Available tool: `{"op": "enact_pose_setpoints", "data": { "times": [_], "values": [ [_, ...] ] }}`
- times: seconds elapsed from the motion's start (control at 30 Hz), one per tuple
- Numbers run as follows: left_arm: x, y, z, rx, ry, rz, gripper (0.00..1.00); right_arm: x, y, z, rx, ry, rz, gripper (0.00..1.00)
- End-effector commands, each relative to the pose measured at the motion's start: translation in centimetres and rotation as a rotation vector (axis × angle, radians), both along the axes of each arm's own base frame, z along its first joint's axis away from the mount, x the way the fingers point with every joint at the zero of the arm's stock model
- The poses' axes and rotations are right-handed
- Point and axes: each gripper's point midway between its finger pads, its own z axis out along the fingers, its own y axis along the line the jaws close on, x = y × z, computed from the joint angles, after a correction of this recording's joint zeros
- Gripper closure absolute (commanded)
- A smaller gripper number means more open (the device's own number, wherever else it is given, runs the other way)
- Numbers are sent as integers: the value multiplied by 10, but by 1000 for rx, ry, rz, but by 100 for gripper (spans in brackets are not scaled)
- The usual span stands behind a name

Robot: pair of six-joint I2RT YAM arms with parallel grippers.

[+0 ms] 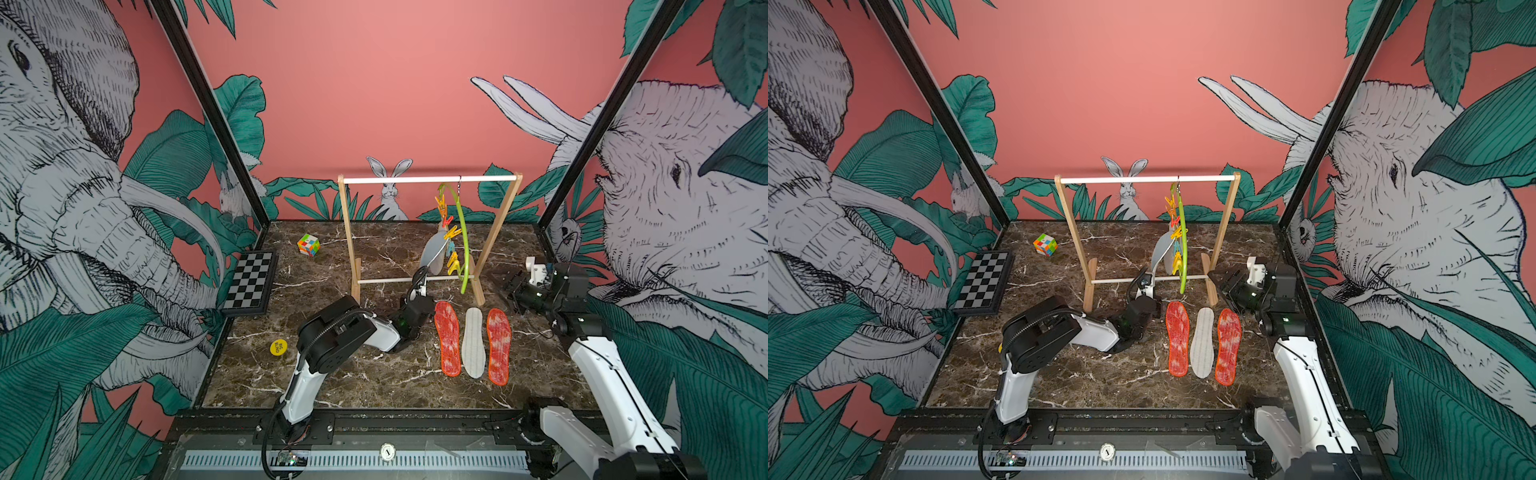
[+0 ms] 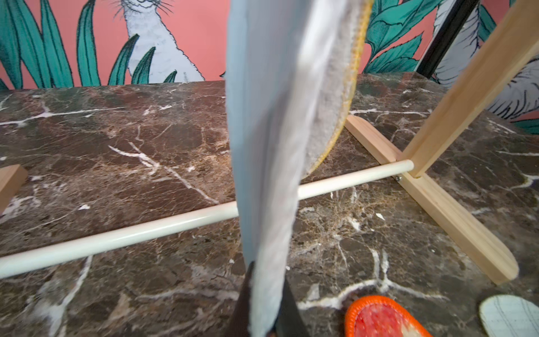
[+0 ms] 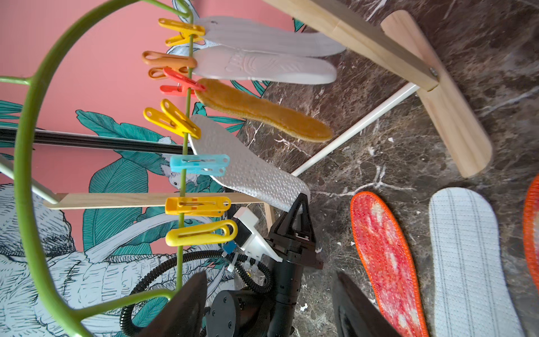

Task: Take the shoe insoles off the hanger
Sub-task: Remove the insole from the hanger.

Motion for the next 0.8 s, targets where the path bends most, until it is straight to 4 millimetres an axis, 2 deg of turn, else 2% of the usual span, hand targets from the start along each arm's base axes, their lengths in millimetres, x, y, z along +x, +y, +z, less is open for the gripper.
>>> {"op": "enact_pose_setpoints", "data": {
  "times": [0.0, 0.17, 0.33, 0.6, 0.77],
  "values": [
    [3, 20, 30, -35, -50, 63, 93, 16, 6, 29, 10, -95, -8, 32],
    [4, 40, 35, -21, -53, 82, 96, 30, 18, 36, 18, -108, -8, 30],
    [5, 50, 42, 19, -53, 67, 96, 47, 28, 46, 61, -140, -31, 30],
    [10, 50, 50, 63, -51, 26, 97, 76, 55, 60, 118, -179, -44, 34],
    [11, 52, 47, 63, -38, 25, 97, 94, 57, 62, 162, -189, -98, 34]
  ]
}}
